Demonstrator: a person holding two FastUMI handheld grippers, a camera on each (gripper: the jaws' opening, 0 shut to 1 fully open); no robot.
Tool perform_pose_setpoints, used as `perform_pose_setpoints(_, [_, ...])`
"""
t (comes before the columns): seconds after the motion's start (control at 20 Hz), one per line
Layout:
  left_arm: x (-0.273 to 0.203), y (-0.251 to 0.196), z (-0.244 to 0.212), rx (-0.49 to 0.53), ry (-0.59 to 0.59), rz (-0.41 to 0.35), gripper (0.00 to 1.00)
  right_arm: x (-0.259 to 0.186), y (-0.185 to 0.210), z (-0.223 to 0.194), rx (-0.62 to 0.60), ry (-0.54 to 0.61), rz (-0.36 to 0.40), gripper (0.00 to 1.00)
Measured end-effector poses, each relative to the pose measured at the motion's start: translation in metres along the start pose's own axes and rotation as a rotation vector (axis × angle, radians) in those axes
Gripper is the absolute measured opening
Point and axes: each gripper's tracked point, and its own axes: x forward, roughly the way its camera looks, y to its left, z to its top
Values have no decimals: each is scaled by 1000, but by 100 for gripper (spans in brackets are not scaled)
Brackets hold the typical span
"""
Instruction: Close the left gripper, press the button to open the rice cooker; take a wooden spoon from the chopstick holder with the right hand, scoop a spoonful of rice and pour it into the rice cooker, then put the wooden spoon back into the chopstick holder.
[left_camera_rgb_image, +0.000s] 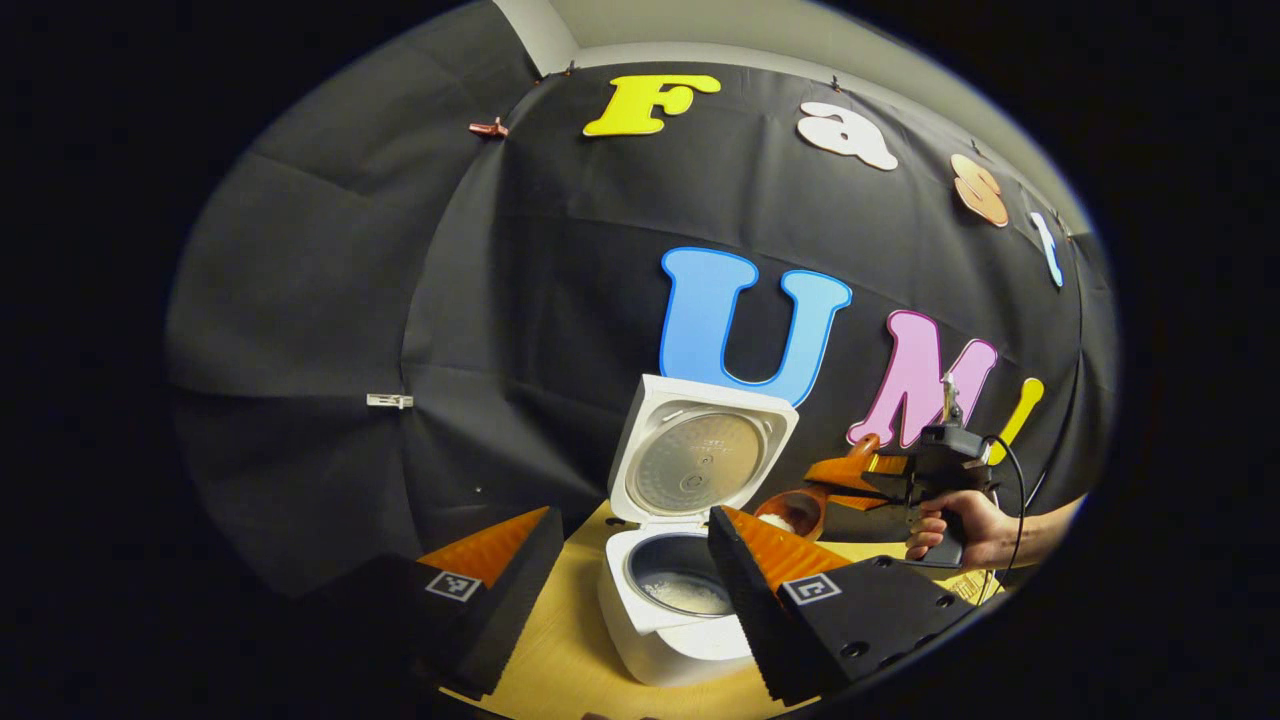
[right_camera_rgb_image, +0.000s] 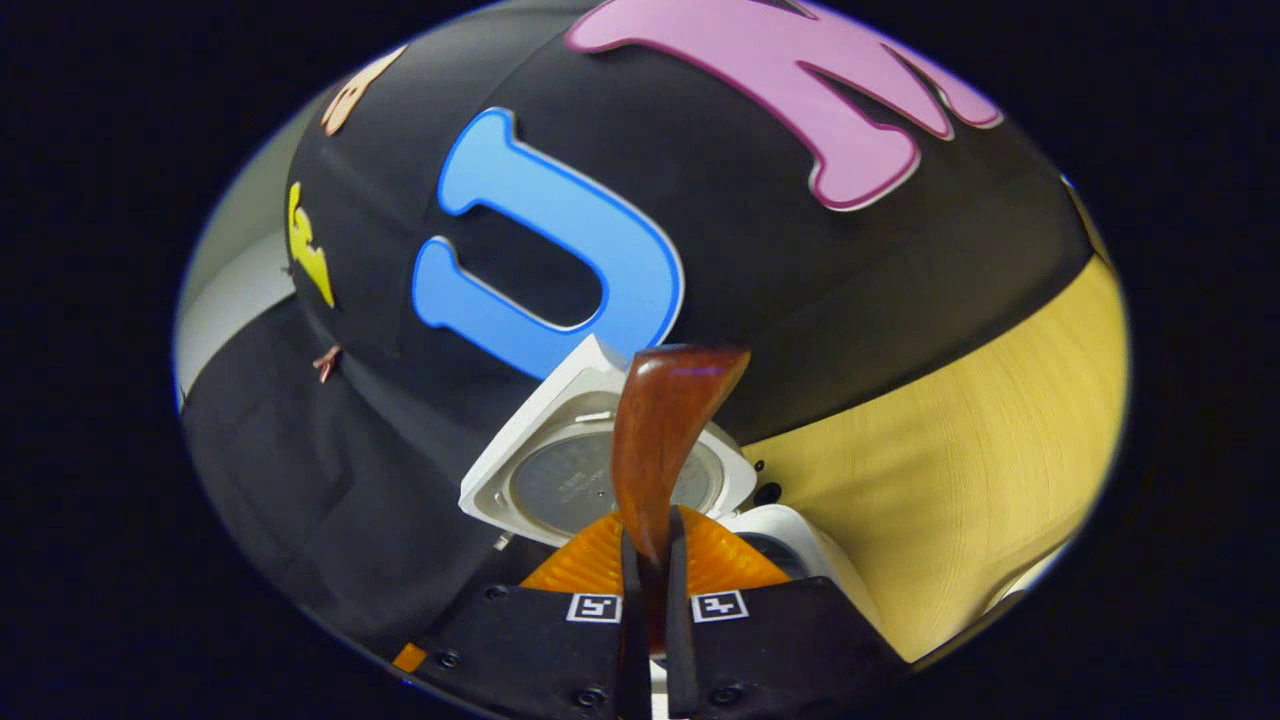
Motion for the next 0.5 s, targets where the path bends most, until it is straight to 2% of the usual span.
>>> perform_pose_setpoints(0.3, [-3,11,-2,-17,-3,8,93,24,17,-16,-195,7,-25,11])
perform_pose_setpoints(0.5, [-5,14,-5,-13,4,6,93,33,22,-27,-438,24,-55,10])
